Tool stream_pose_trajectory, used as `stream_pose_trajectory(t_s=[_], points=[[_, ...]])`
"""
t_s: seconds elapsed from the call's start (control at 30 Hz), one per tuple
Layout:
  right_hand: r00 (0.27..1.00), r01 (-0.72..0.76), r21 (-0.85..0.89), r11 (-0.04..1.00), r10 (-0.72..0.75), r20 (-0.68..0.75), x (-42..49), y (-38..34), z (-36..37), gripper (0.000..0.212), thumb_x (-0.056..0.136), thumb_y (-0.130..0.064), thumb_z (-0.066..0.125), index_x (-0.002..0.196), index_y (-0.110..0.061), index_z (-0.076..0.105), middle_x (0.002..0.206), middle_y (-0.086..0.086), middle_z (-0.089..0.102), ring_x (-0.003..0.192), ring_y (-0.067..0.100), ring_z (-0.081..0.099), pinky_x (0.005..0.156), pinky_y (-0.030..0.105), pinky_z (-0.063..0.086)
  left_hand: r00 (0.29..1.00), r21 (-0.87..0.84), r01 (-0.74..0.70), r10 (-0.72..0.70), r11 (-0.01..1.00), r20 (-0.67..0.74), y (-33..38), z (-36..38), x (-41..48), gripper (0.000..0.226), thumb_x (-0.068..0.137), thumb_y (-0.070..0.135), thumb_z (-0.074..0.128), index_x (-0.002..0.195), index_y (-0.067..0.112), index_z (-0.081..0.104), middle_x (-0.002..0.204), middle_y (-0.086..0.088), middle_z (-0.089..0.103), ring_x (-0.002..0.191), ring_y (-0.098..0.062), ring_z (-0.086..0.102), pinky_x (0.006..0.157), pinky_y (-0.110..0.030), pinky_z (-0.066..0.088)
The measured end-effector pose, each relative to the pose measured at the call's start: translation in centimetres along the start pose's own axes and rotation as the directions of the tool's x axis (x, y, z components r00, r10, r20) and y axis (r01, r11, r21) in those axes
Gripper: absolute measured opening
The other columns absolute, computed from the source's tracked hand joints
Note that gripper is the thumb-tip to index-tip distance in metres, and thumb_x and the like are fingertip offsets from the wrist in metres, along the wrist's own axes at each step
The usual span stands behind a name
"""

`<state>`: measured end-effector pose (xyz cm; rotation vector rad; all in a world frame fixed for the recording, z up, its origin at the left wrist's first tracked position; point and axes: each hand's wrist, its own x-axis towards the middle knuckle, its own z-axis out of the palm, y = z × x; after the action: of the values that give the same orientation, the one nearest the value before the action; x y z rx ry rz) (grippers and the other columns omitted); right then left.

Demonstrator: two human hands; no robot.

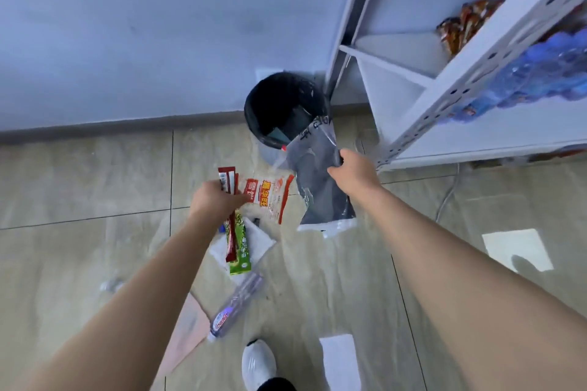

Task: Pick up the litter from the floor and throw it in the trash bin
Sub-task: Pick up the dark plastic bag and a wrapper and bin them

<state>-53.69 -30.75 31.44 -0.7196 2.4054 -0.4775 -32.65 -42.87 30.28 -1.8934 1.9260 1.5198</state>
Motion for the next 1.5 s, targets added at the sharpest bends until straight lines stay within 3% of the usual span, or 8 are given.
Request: stream_pose_trajectory(t_s=[0.23,0.4,0.5,0.63,0.73,0.87,1.2,1.5], points=[[0.956,0.132,-0.107,0.986,-0.155,-0.249,12.8,-8.5,-2.4,0.017,0.091,-0.006,0.045,0.104,-0.006,0.055,0.107,0.013,0.062,0.090,0.034,0.061,0.062,0.030,0.039,1.000,0.040,-0.021,0.020,0.999,0.017,8.5,-0.8,10.4,0.023,0.073,0.029,0.077,0.067,0.023,0.056,0.072,0.001,0.064,0.072,-0.019,0.063,0.071,-0.032,0.051],[0.954,0.169,-0.248,0.954,-0.221,-0.204,21.0,-9.9,-0.5,0.013,0.092,-0.007,0.046,0.104,-0.007,0.054,0.109,0.014,0.056,0.093,0.036,0.059,0.062,0.034,0.037,0.995,0.088,0.095,-0.096,0.992,0.007,11.3,1.2,18.3,0.030,0.072,0.033,0.076,0.077,0.010,0.056,0.074,-0.007,0.063,0.064,-0.020,0.057,0.065,-0.032,0.052],[0.958,0.190,-0.299,0.935,-0.242,-0.150,24.3,-9.2,0.7,0.012,0.094,-0.013,0.047,0.102,-0.008,0.055,0.109,0.013,0.055,0.097,0.037,0.057,0.063,0.034,0.035,0.986,0.087,0.166,-0.166,0.982,-0.003,12.2,3.0,21.9,0.036,0.074,0.029,0.074,0.065,0.014,0.043,0.065,-0.006,0.055,0.060,-0.020,0.054,0.067,-0.034,0.053],[0.962,0.167,-0.333,0.928,-0.227,-0.152,27.3,-8.4,1.7,0.013,0.096,-0.016,0.047,0.103,-0.008,0.056,0.111,0.013,0.055,0.099,0.035,0.056,0.062,0.033,0.034,0.984,-0.002,0.180,-0.180,0.984,-0.008,13.6,5.4,25.8,0.034,0.073,0.031,0.074,0.064,0.011,0.048,0.067,-0.009,0.059,0.061,-0.024,0.058,0.061,-0.032,0.050],[0.964,0.167,-0.331,0.929,-0.224,-0.141,28.8,-8.2,2.2,0.021,0.098,-0.023,0.046,0.111,-0.009,0.055,0.117,0.011,0.055,0.105,0.032,0.054,0.064,0.034,0.036,0.982,-0.165,0.181,-0.188,0.970,-0.032,14.6,7.1,27.7,0.033,0.073,0.032,0.075,0.083,0.006,0.057,0.085,-0.012,0.066,0.080,-0.031,0.067,0.076,-0.038,0.058],[0.979,0.159,-0.357,0.920,-0.192,-0.061,30.0,-8.3,2.6,0.044,0.098,-0.037,0.043,0.130,-0.008,0.047,0.132,0.013,0.051,0.121,0.031,0.046,0.088,0.042,0.045,0.959,-0.273,0.284,-0.269,0.919,0.093,15.3,8.1,28.5,0.079,0.067,0.042,0.078,0.127,0.003,0.044,0.110,-0.015,0.064,0.098,-0.032,0.065,0.088,-0.045,0.056],[0.961,0.101,-0.342,0.934,-0.003,0.277,27.6,-9.6,3.3,0.067,0.092,-0.052,0.043,0.140,-0.006,0.035,0.142,0.014,0.041,0.132,0.034,0.032,0.100,0.043,0.036,0.969,0.080,0.241,-0.244,0.967,0.031,9.9,5.1,24.6,0.082,0.075,0.040,0.073,0.135,-0.003,0.037,0.133,-0.020,0.052,0.118,-0.035,0.052,0.076,-0.035,0.038],[0.913,0.168,-0.281,0.945,-0.041,0.406,11.6,-12.1,7.6,0.076,0.089,-0.058,0.046,0.145,-0.008,0.030,0.150,0.014,0.035,0.139,0.035,0.028,0.107,0.042,0.032,0.964,0.237,0.252,-0.265,0.938,0.026,-5.4,-1.1,11.0,0.085,0.071,0.042,0.075,0.134,-0.003,0.040,0.135,-0.022,0.051,0.123,-0.036,0.049,0.094,-0.038,0.043]])
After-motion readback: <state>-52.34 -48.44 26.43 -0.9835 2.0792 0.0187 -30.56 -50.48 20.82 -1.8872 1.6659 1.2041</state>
